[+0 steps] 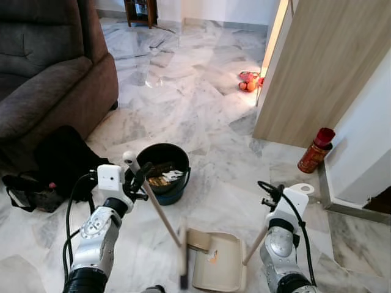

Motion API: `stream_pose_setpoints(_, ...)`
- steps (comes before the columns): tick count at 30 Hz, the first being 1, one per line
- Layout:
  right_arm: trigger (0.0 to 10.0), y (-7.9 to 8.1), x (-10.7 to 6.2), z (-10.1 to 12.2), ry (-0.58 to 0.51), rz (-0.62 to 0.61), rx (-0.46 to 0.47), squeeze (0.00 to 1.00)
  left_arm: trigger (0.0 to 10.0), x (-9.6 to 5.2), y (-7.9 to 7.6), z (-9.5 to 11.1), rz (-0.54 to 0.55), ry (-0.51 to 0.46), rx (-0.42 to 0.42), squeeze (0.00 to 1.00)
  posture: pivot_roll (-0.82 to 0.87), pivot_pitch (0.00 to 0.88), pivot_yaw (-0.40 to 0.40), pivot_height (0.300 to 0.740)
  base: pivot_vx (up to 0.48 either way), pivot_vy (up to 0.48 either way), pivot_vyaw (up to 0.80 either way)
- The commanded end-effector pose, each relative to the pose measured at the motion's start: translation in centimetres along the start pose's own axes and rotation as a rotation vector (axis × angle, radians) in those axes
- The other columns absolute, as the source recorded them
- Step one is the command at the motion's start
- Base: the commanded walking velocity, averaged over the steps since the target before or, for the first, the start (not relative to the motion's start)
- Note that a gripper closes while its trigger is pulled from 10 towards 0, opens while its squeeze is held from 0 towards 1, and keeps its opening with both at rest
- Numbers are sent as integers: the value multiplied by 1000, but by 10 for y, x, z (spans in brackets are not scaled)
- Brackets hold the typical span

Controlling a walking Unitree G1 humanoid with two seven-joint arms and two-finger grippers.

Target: Sweep floor

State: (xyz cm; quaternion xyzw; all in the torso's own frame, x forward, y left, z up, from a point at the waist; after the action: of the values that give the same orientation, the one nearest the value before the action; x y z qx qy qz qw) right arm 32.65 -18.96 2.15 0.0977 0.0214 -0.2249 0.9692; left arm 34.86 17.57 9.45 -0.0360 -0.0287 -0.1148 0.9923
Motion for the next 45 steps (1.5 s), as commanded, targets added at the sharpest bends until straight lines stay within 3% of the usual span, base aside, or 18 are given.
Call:
stream_pose_setpoints(1,10000,-2,0,-2,13,-1,-16,0,10000,6,-2,18,-14,-73,-83,0,155,107,-29,740,0,0,0)
stream_pose_setpoints(2,10000,-2,0,-2,13,-1,-16,0,10000,6,-2,18,-14,-73,-83,0,155,107,-29,740,0,0,0)
stream_pose_setpoints(6,10000,-2,1,-2,13,0,-17,0,10000,9,6,32,22,-133,-230,0,161,106,-30,740,0,0,0)
stream_pose_setpoints(11,10000,-1,0,-2,17,3,-15,0,10000,9,11,46,52,-174,-220,0,161,104,-30,740,0,0,0)
stream_pose_setpoints(16,10000,-1,1,-5,51,3,13,0,10000,6,11,69,104,-224,-19,0,162,102,-29,740,0,0,0)
stream_pose_setpoints(17,10000,0,2,-8,76,2,35,0,10000,3,8,79,117,-252,75,0,166,100,-27,740,0,0,0)
stream_pose_setpoints(22,10000,4,5,-15,169,31,121,0,10000,-4,-6,95,92,-282,231,0,172,94,-21,740,0,0,0)
stream_pose_setpoints(26,10000,5,6,-14,168,45,97,0,10000,-10,-17,86,51,-242,266,0,176,89,-17,740,0,0,0)
stream_pose_setpoints(31,10000,4,7,-18,207,57,95,0,10000,-14,-15,78,81,-212,278,0,179,80,-12,740,0,0,0)
stream_pose_setpoints(34,10000,0,8,-18,209,40,86,0,10000,-17,-18,73,81,-184,353,0,185,75,-9,740,0,0,0)
stream_pose_setpoints(35,10000,-1,10,-18,222,35,129,0,10000,-22,-18,63,97,-148,431,0,188,71,-6,740,0,0,0)
stream_pose_setpoints(37,10000,0,11,-15,219,35,162,0,10000,-27,-14,55,128,-118,486,0,183,67,-4,740,0,0,0)
stream_pose_setpoints(42,10000,8,19,-3,188,57,217,0,10000,-44,3,40,222,-75,577,0,182,61,-4,740,0,0,0)
stream_pose_setpoints(45,10000,9,21,0,180,62,229,0,10000,-49,5,36,226,-64,623,0,188,51,-7,740,0,0,0)
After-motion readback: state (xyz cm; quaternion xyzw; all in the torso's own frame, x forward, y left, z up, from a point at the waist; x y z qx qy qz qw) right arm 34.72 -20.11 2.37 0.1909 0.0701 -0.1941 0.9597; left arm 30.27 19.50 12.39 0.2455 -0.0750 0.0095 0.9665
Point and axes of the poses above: a point about 5 cm out from each wrist's last joint towards the gripper, its own x axis pointing out of the wrist towards the gripper, its own z axis along the axis of the wrist's last joint, y = z × x, the point moved 4 cm from there along x, pointing out of the wrist towards the gripper, and after that the axes turned 11 degrees about x, right-handed, at the moved point
